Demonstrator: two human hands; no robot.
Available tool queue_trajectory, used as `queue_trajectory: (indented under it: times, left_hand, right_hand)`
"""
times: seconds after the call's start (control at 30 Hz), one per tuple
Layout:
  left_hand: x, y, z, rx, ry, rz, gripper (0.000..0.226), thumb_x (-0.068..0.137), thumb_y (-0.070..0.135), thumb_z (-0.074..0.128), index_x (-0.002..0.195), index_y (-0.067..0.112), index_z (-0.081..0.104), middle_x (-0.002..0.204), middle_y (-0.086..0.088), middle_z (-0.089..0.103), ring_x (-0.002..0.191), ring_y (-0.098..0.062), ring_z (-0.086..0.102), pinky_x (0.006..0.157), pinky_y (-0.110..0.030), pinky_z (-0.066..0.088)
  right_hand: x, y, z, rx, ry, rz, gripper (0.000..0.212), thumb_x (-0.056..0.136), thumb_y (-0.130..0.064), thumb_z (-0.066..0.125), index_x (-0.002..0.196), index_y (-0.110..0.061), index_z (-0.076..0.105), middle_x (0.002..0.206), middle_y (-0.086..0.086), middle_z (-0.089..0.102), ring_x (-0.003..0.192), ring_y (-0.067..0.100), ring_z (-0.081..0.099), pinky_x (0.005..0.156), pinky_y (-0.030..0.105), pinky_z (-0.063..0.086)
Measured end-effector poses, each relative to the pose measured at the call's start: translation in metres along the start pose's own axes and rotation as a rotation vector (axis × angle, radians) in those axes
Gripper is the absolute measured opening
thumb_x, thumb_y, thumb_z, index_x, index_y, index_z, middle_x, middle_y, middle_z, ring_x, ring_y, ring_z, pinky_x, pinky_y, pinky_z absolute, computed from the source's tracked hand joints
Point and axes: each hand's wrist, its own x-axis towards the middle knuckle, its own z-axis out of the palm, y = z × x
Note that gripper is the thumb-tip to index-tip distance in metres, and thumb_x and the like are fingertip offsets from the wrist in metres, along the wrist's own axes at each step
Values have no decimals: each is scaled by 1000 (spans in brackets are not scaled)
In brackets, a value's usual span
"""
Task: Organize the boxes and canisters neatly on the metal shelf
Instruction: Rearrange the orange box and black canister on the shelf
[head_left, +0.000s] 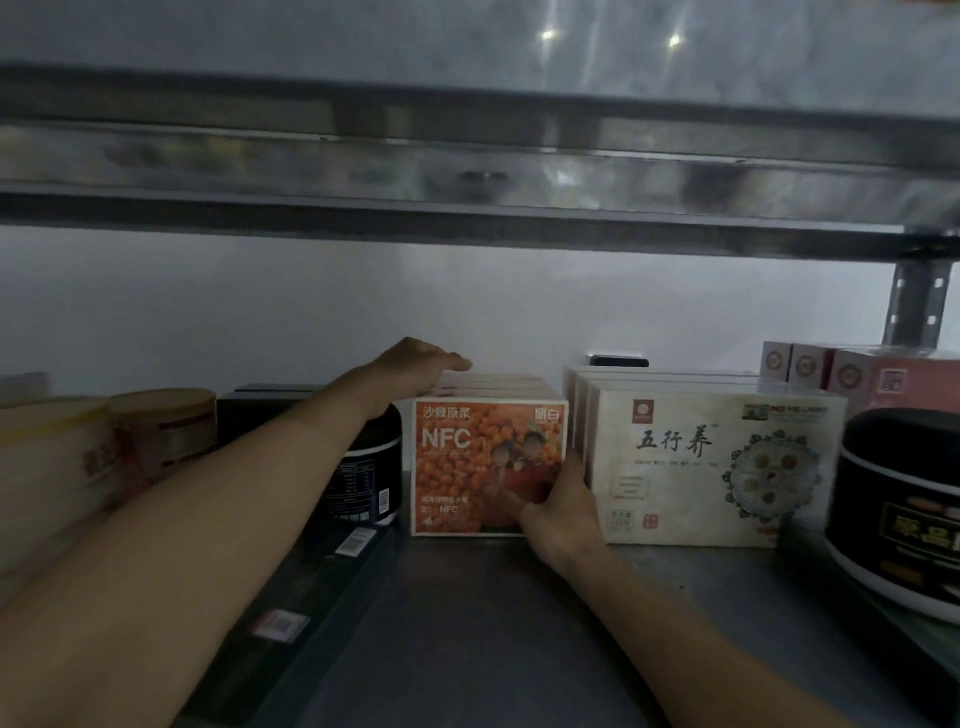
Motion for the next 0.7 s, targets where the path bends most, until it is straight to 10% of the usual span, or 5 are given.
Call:
queue_trajectory:
  times: [0.17, 0.37, 0.7]
  left_hand:
    - [-17, -7, 2, 59, -49, 110, 39, 90, 43, 64, 117, 16, 70, 126, -3, 63, 113, -19, 58, 96, -26, 43]
    - [-23, -10, 19, 199, 59, 211, 32, 94, 41, 57, 116, 21, 70, 115, 0, 68, 91, -13, 62, 68, -17, 45]
    - [-48, -4, 37, 248, 225, 218, 40, 95, 50, 50, 114, 21, 71, 115, -1, 69, 99, -19, 64, 90, -33, 53]
  right_hand:
    - [-7, -6, -2, -26, -7, 1, 81, 79, -32, 82, 141, -15, 35, 128, -2, 59, 121, 21, 58, 95, 23, 42]
    - [-13, -6, -3, -89, 4, 42, 70, 82, -30, 80, 136, -13, 41, 131, 4, 61, 120, 22, 59, 92, 23, 43]
    - [-47, -7, -23, -260, 34, -4, 40, 84, -25, 75, 121, -12, 65, 114, 3, 71, 107, 20, 65, 83, 16, 44]
